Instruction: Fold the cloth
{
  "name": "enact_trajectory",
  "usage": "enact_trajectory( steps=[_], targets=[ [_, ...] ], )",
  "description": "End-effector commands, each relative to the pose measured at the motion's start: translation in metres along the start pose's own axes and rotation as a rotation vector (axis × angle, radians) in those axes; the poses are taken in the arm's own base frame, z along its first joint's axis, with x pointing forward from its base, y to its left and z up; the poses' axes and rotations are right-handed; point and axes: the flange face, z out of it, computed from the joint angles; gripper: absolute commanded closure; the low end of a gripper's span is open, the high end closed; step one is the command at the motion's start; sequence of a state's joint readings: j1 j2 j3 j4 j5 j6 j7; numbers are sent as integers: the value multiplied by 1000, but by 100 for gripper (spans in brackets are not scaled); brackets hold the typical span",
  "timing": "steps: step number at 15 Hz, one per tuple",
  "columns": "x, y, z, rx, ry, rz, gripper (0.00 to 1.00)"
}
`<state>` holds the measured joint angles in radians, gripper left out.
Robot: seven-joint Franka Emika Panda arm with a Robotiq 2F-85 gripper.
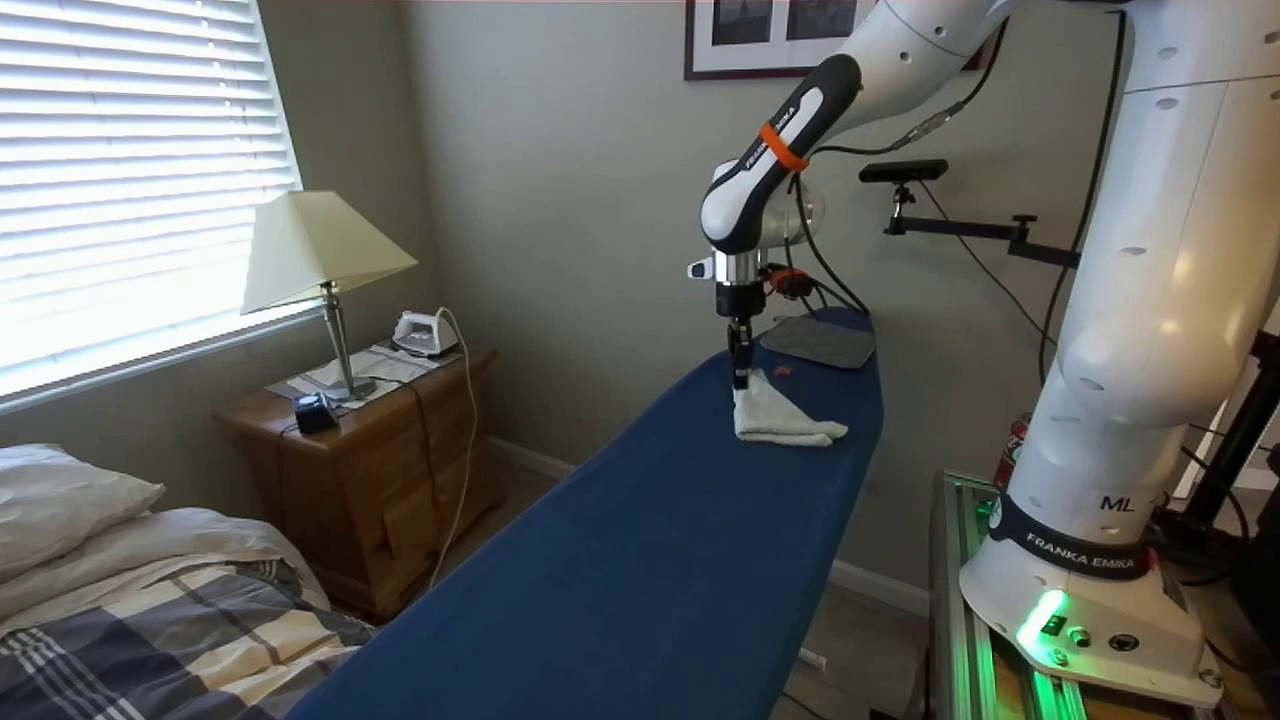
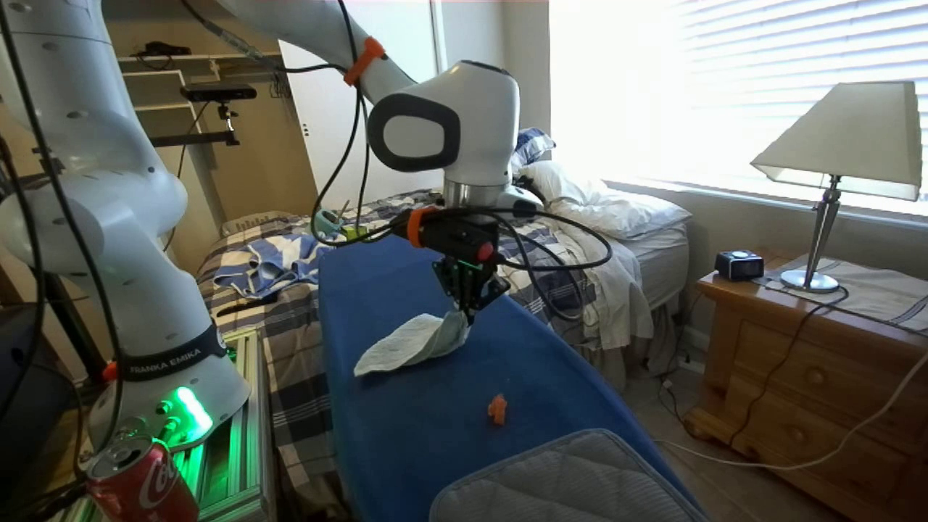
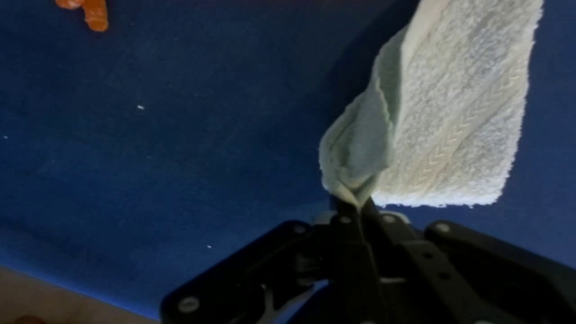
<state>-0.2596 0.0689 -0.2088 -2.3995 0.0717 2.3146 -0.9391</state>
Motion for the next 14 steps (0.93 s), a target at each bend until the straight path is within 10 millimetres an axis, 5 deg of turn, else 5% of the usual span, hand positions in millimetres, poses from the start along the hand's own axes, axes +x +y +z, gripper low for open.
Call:
enact_trajectory(
  steps=[1, 14],
  targets=[
    [-13, -28, -11, 7, -16, -11, 96],
    [-45, -76, -13, -22, -124, -59, 97]
  ],
)
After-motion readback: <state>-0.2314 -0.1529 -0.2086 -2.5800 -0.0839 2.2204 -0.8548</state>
